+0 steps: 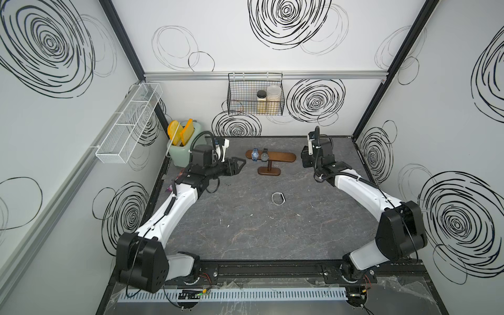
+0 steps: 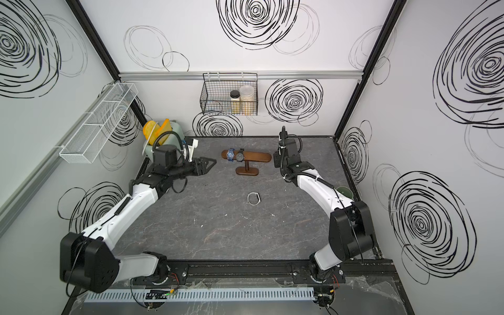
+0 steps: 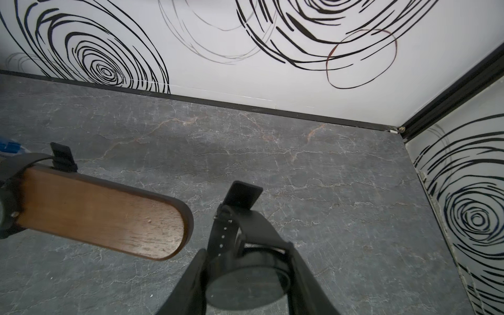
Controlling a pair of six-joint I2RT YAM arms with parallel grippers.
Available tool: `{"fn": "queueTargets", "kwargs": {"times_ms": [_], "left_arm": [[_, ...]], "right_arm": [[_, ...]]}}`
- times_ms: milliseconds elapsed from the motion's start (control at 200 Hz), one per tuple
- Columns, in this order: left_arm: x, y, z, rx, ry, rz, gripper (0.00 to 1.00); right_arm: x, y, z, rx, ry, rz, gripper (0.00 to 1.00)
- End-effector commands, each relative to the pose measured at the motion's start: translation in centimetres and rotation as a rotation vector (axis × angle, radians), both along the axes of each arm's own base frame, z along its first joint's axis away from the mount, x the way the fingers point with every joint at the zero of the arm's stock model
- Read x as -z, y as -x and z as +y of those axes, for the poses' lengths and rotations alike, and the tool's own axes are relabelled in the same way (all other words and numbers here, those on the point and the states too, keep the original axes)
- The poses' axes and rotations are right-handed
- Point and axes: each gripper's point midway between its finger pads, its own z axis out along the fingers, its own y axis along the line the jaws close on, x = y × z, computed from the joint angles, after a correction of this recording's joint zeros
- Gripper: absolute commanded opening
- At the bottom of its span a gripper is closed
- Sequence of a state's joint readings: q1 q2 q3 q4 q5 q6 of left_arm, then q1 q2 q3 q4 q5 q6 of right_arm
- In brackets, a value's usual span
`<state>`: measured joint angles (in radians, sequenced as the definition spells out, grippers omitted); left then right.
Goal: Place watch on stand
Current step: Place the watch on the stand.
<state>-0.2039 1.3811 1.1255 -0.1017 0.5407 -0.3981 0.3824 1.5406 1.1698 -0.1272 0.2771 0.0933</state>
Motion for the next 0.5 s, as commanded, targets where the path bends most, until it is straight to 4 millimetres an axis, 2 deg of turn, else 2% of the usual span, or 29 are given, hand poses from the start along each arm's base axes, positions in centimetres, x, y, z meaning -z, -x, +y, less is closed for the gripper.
{"fn": "queueTargets", "kwargs": {"times_ms": [0,65,155,280,355,495], "left_arm": [[-1.7,-4.4,0.6,-0.051,-0.013,-0.051,0.63],[-1.2,-6.2,0.3,-0.032,-0.020,-0.045,0.61],[0.1,-7.5,0.5,-0.036,-0.054,-0.037,0.59],[2.5,-7.6,0.7,-0.046,-0.060,-0.036,0.59],[4.3,-7.7,1.4,-0.081,-0.060,-0.010,0.59],[4.6,-8.5,2.5,-0.100,-0.019,0.001,0.59]], "right_arm": [[-0.5,-0.5,0.3,-0.018,0.009,-0.002,0.31],[-0.2,-0.7,0.2,-0.017,0.019,0.007,0.31],[0.3,-0.7,0.2,-0.017,0.026,0.015,0.31],[0.6,-1.0,0.4,-0.024,0.028,0.019,0.31],[0.7,-1.1,0.7,-0.033,0.026,0.027,0.31],[1.4,-1.3,1.3,-0.056,0.019,0.045,0.31]]}}
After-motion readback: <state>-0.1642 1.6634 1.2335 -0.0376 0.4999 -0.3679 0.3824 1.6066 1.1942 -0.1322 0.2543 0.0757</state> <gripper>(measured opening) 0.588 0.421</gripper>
